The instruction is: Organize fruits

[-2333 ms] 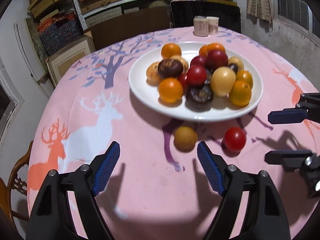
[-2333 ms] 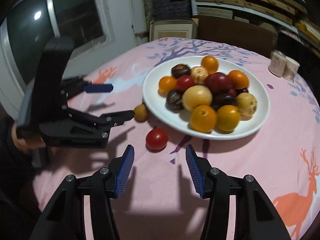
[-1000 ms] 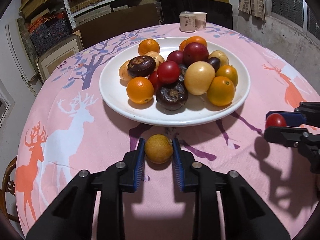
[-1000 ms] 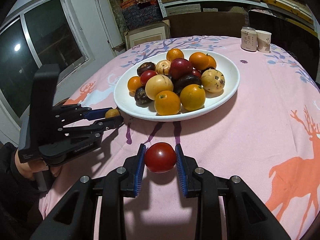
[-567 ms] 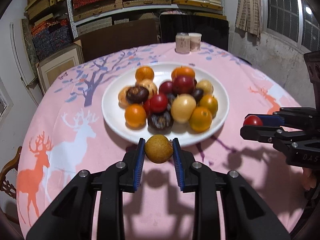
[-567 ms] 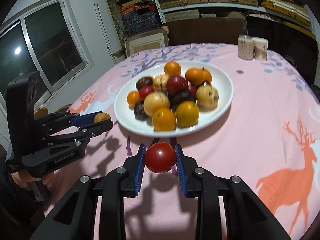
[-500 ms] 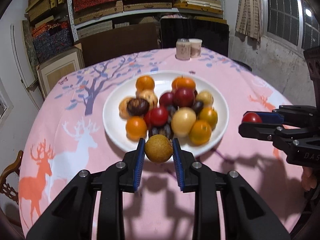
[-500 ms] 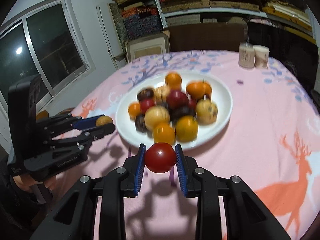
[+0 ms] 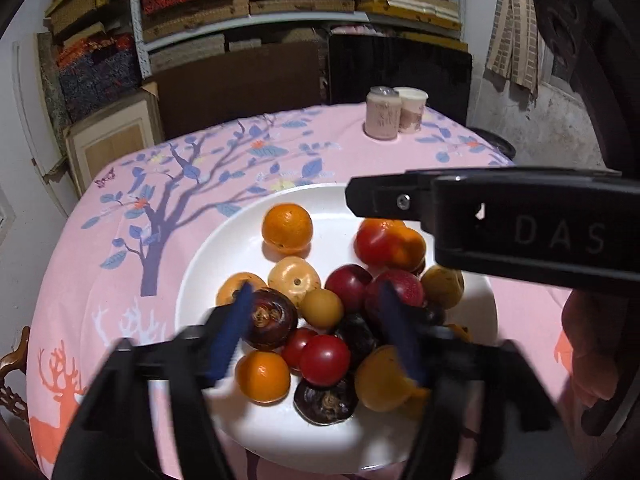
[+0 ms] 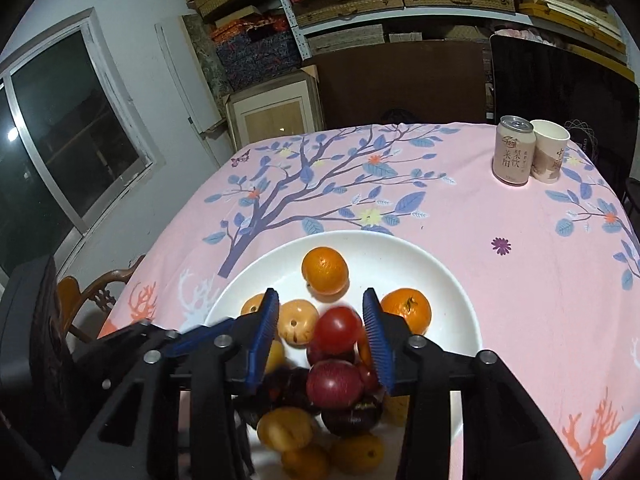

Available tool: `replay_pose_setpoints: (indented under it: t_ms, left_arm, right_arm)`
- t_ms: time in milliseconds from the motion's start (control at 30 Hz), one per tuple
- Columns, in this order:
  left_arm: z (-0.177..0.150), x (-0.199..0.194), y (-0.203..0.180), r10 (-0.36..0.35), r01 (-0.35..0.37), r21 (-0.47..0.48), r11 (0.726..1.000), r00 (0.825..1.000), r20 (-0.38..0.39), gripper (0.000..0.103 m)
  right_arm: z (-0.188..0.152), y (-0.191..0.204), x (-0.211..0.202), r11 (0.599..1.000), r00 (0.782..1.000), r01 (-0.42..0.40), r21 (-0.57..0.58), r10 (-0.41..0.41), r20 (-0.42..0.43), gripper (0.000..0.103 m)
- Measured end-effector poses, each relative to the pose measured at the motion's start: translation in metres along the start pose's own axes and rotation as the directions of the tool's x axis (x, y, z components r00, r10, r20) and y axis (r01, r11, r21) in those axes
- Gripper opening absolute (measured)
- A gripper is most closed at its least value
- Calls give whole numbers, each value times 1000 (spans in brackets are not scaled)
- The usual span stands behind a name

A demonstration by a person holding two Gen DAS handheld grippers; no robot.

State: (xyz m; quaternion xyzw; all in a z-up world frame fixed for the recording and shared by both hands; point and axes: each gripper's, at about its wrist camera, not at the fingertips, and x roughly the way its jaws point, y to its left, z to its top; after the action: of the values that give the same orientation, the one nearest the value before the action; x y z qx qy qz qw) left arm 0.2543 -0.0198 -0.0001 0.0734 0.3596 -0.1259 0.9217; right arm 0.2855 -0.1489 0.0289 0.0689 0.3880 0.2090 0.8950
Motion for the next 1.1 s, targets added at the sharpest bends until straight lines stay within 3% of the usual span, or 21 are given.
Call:
replay_pose_setpoints:
  t_ms: [33,100,167,233,433,600,733,1000,1100]
  left_arm:
    - [-2,-4,1,4,-4,-6,1000,1000,22,85]
    - [-8,-11,4,14,-13,-11,1000,1000,28,88]
    - [-19,-20,6,9,-9,-15,1000,1000,12,93]
    - [-32,-32,7,16,-16,-24,1000,1000,4,98]
    - [-77,-71,8,-4,-1,-98,995,999,-48,98]
    - [-106,-125,-7,-3,5,-140,990,1000,15,98]
    - [-119,-165,-26,-16,25,-129,991,998,67,98]
    - [-135,-226,-53,83,-65,-122,990,986,146,98]
    - [-139,-245,-54,183,-156,-149,976,964,191,98]
  right_arm:
    - [-3,0,-4,1000,1000,-5,-3,5,10,44]
    - [-13,-1,-13,1000,1000,2,-4,-2,24,48]
    - [-26,-4,-25,1000,1000,0,8,0,26,57]
    - [-47,-5,-41,1000,1000,9,17,-10,30,72]
    - [-111,10,-90,998,996,68,-7,-68,53,99]
    - [-157,16,-135,995,986,97,34,-101,131,99]
    - [-177,22,-157,991,983,129,36,-133,130,99]
    - [-202,28,-199,987,968,160,22,-162,193,99]
    - [-208,30,-206,986,966,164,12,-163,201,99]
